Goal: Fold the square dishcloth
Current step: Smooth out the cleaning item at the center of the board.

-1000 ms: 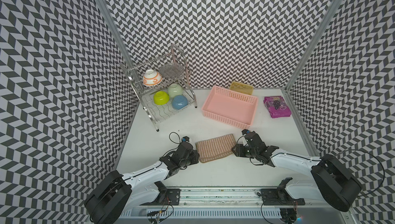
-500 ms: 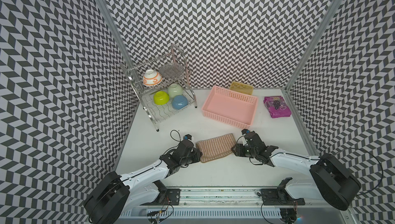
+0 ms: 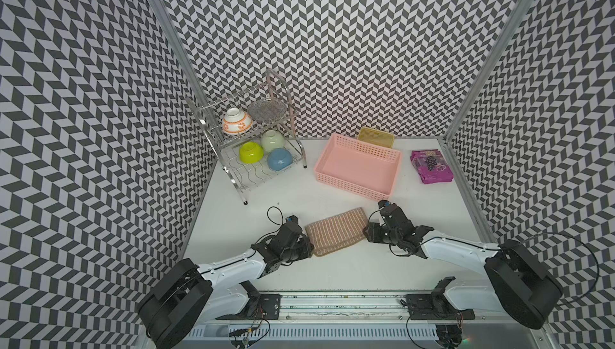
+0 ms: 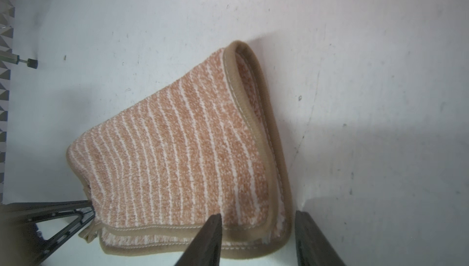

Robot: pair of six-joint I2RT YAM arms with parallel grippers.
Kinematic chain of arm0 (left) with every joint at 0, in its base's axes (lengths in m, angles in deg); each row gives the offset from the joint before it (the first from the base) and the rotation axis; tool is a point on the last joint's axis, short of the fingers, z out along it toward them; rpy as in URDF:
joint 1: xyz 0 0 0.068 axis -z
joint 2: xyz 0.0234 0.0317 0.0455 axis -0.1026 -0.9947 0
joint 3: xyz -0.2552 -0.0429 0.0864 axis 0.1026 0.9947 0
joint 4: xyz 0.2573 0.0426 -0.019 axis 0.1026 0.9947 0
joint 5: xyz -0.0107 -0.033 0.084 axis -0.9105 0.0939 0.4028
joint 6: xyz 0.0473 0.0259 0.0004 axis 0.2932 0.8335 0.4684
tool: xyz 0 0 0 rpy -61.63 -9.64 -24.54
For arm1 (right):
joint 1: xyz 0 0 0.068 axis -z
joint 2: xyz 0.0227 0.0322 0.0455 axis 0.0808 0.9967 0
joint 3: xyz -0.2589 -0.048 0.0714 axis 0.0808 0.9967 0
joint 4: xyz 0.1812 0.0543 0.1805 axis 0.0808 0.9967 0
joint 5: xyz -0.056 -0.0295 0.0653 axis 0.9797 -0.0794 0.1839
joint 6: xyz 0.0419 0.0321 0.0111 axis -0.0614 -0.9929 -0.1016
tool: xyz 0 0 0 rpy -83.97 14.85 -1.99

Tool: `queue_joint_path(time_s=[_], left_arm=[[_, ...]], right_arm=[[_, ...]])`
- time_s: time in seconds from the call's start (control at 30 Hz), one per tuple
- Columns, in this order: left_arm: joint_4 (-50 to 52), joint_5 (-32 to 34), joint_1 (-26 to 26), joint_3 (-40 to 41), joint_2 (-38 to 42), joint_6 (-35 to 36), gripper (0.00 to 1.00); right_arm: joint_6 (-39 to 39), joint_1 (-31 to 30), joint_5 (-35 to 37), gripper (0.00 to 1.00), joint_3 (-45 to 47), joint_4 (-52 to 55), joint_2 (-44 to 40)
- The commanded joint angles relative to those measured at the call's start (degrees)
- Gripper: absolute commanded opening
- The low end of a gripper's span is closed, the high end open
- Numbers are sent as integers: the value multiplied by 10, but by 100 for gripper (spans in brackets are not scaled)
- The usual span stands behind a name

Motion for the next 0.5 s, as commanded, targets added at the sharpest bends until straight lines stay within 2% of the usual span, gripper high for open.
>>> queue_joint_path(time_s=[0.0, 0.2, 0.47], left_arm=[[16, 9, 2, 0, -8, 6, 0], [17, 11, 2, 3, -5, 4, 0], [18, 15, 2, 5, -1, 2, 0]], right_arm=[[7, -6, 28, 47, -17, 12, -20], [4, -8, 14, 39, -17, -10, -13], [0, -9, 15, 38, -22, -24, 15]])
